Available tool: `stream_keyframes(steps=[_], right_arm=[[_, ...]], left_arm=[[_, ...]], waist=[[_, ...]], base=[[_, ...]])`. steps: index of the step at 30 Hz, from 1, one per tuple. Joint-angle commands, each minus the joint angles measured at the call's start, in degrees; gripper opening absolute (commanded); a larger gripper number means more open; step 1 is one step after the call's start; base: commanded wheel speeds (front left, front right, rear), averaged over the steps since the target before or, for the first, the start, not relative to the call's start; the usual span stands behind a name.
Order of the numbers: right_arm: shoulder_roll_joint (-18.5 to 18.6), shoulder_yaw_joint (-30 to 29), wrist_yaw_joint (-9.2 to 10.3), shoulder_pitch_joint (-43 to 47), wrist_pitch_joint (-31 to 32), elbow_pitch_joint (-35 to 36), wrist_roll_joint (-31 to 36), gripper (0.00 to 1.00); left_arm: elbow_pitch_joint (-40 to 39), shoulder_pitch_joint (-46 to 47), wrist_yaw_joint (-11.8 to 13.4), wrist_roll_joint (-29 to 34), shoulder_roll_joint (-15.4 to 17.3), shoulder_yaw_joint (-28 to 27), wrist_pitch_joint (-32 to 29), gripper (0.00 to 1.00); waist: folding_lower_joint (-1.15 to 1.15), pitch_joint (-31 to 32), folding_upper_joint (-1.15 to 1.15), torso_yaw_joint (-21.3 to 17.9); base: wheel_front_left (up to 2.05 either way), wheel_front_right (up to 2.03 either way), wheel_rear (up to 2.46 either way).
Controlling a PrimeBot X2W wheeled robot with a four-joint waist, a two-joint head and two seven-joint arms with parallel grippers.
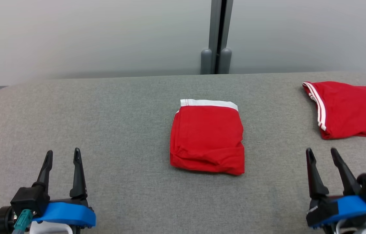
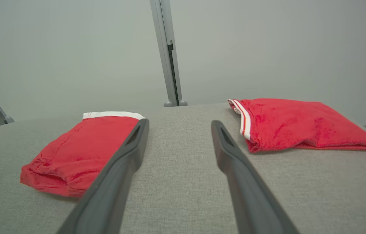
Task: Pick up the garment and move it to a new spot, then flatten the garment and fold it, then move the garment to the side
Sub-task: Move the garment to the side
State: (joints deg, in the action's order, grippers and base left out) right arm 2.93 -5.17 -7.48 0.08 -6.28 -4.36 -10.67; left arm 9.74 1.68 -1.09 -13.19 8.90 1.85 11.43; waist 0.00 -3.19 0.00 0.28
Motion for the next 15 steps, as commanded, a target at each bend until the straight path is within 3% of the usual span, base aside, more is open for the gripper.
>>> stream_keyframes(steps=[1,8,15], right_arm=[[-0.05,0.40,-0.04,-3.05,0.26,-0.32,0.48,1.00],[-0.03,3.57,-0.04,-14.80,3.38,-3.67,2.73,1.00],[0.00,4.54,-0.04,-24.07,6.68,-12.76,4.50,1.00]], left_arm=[[-0.18,1.28,-0.02,-0.29,0.07,0.14,0.16,1.00],[0.40,3.89,-0.30,-0.55,-0.62,1.33,0.66,1.00],[1.69,6.48,-0.59,-0.92,-1.38,2.11,1.68,1.00]], waist=[[0.00,-0.61,0.00,0.68],[0.00,-3.23,0.00,3.48],[0.00,-6.84,0.00,7.09]], base=[[0.00,0.00,0.00],[0.00,0.00,0.00],[0.00,0.00,0.00]])
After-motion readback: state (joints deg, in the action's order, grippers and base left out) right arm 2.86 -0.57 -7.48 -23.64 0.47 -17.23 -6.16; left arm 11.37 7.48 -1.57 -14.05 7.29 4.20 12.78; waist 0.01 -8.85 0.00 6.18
